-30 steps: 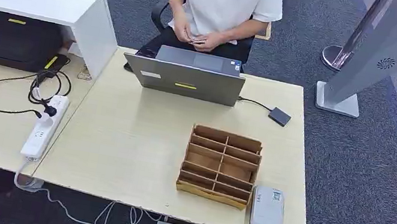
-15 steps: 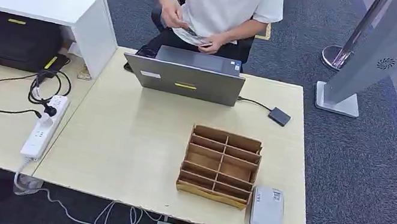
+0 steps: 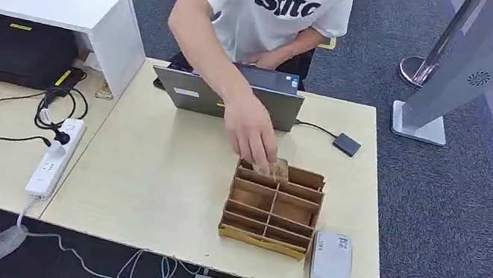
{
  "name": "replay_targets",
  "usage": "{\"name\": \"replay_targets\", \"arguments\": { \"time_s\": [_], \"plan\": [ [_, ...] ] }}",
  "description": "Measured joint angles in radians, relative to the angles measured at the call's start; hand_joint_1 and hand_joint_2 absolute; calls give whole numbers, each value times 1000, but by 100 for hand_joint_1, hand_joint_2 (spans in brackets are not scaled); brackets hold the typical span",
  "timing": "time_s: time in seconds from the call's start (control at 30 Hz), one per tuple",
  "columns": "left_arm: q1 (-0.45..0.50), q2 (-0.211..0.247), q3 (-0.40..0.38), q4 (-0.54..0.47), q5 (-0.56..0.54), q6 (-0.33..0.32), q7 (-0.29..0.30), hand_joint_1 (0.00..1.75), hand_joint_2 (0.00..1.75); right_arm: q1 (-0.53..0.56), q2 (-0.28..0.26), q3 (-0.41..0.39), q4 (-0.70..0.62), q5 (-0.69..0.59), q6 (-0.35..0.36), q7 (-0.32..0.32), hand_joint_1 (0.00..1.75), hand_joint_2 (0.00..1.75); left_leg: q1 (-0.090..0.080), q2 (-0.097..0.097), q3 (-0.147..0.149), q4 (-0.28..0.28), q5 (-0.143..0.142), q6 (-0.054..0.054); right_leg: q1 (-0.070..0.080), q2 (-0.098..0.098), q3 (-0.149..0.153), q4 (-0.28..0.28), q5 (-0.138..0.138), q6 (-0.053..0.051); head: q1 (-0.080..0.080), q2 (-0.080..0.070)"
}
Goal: Pass the card to the sensor for recognition and then transmit it.
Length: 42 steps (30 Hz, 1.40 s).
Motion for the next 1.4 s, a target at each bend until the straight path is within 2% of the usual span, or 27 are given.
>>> {"name": "replay_targets", "arguments": {
  "time_s": [0.13, 0.17, 0.2, 0.23, 0.27, 0.3, 0.33, 0.37, 0.4, 0.43, 0.47, 0.67, 0.83, 1.27, 1.3, 1.33, 1.37, 1.4],
  "plan": [
    [0, 0, 0, 0, -7, -10, -10, 175, 175, 0, 0, 0, 0, 15, 1, -13, 173, 175, 0, 0, 0, 0, 0, 0, 0, 0, 0, 0, 0, 0, 0, 0],
    [0, 0, 0, 0, -12, -11, -13, 169, 175, 0, 0, 0, 0, 25, 2, -10, 162, 175, 0, 0, 0, 0, 0, 0, 0, 0, 0, 0, 0, 0, 0, 0],
    [0, 0, -1, 0, -17, -11, -17, 155, 175, 0, 0, 2, 0, 36, 2, -2, 143, 175, 0, 0, 0, 0, 0, 0, 0, 0, 0, 0, 0, 0, 0, 0],
    [0, 0, -2, 0, -18, -11, -18, 155, 175, 0, 0, 5, 0, 42, 0, 5, 143, 175, 0, 0, 0, 0, 0, 0, 0, 0, 0, 0, 0, 0, 0, 0],
    [0, 0, -3, 0, -19, -11, -19, 147, 175, 1, 0, 8, 0, 44, 0, 11, 103, 175, 0, 0, 0, 0, 0, 0, 0, 0, 0, 0, 0, 0, 0, 0],
    [0, 0, -4, 0, -21, -9, -20, 140, 175, 1, 0, 9, 0, 48, 0, 15, 35, 175, 0, 0, 0, 0, 0, 0, 0, 0, 0, 0, 0, 0, 0, 0],
    [0, 0, -5, 0, -21, -8, -19, 140, 175, 1, 0, 9, 0, 48, -1, 17, 35, 175, 0, 0, 0, 0, 0, 0, 0, 0, 0, 0, 0, 0, 0, 0],
    [0, 0, -6, 0, -24, -8, -18, 113, 175, 1, 0, 9, 0, 51, -5, 19, 0, 175, 0, 0, 0, 0, 0, 0, 0, 0, 0, 0, 0, 0, 0, 0],
    [0, 0, -6, 0, -24, -7, -16, 33, 175, 1, 0, 9, 0, 52, -5, 20, 0, 175, 0, 0, 0, 0, 0, 0, 0, 0, 0, 0, 0, 0, 0, 0],
    [0, 0, -6, 0, -24, -7, -12, 21, 175, 1, 0, 9, 0, 55, -6, 20, 0, 175, 0, 0, 0, 0, 0, 0, 0, 0, 0, 0, 0, 0, 0, 0],
    [0, 0, -6, 0, -24, -7, -10, 0, 175, 1, 1, 9, 0, 56, -6, 20, 0, 175, 0, 0, 0, 0, 0, 0, 0, 0, 0, 0, 0, 0, 0, 0],
    [0, 0, -7, 0, -21, -6, 5, 0, 175, 1, 1, 11, 0, 75, -32, 8, 0, 175, 0, 0, 0, 0, 0, 0, 0, 0, 0, 0, 0, 0, 0, 0],
    [0, 0, -7, 0, -16, 0, 11, 0, 175, 1, 1, 11, 0, 82, -47, 28, 0, 175, 0, 0, 0, 0, 0, 0, 0, 0, 0, 0, 0, 0, 0, 0],
    [0, 0, -7, 0, -18, -4, 20, 0, 175, 1, 1, 11, 0, 96, -46, 34, 0, 175, 0, 0, 0, 0, 0, 0, 0, 0, 0, 0, 0, 0, 0, 0],
    [0, 0, -7, 0, -18, -4, 20, 145, 175, 1, 1, 11, 0, 97, -45, 34, 0, 175, 0, 0, 0, 0, 0, 0, 0, 0, 0, 0, 0, 0, 0, 0],
    [0, 0, -7, 0, -18, -4, 20, 166, 175, 1, 1, 11, 0, 99, -43, 34, 12, 175, 0, 0, 0, 0, 0, 0, 0, 0, 0, 0, 0, 0, 0, 0],
    [0, 0, -7, 0, -18, -5, 18, 175, 175, 1, 1, 11, 0, 101, -40, 34, 77, 175, 0, 0, 0, 0, 0, 0, 0, 0, 0, 0, 0, 0, 0, 0],
    [0, 0, -7, 0, -18, -5, 13, 175, 175, 1, 1, 11, 0, 99, -37, 33, 175, 175, 0, 0, 0, 0, 0, 0, 0, 0, 0, 0, 0, 0, 0, 0]
  ]
}}
